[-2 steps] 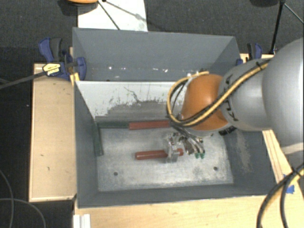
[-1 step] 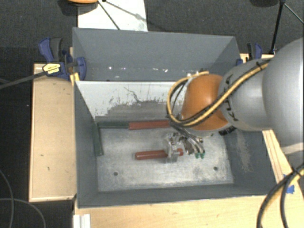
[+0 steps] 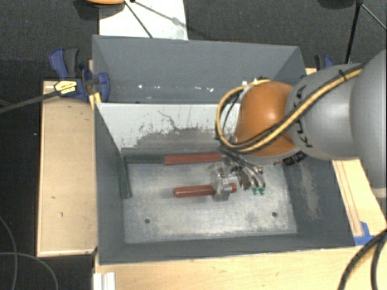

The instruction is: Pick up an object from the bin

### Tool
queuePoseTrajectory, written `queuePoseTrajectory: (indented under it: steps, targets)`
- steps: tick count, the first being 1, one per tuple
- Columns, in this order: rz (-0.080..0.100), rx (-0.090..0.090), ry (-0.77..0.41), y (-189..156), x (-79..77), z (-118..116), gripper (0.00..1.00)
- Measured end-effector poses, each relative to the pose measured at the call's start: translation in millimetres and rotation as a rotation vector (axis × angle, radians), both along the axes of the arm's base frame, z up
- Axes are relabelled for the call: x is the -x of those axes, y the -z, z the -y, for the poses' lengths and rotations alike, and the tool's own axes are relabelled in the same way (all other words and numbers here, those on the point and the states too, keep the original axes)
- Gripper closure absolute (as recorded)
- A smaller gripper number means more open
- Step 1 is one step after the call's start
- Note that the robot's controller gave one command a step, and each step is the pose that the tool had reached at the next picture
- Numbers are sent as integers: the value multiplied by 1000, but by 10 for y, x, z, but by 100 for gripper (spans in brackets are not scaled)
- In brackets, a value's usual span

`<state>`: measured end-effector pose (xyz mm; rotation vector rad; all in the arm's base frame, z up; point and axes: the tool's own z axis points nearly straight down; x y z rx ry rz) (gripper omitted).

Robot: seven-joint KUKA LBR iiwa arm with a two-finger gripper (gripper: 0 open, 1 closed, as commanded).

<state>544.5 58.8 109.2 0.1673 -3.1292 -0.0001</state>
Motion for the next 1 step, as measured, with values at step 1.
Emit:
queuePoseTrajectory:
  steps: [1]
  targets:
    - [10,-1,47,-1267,-28,165,100]
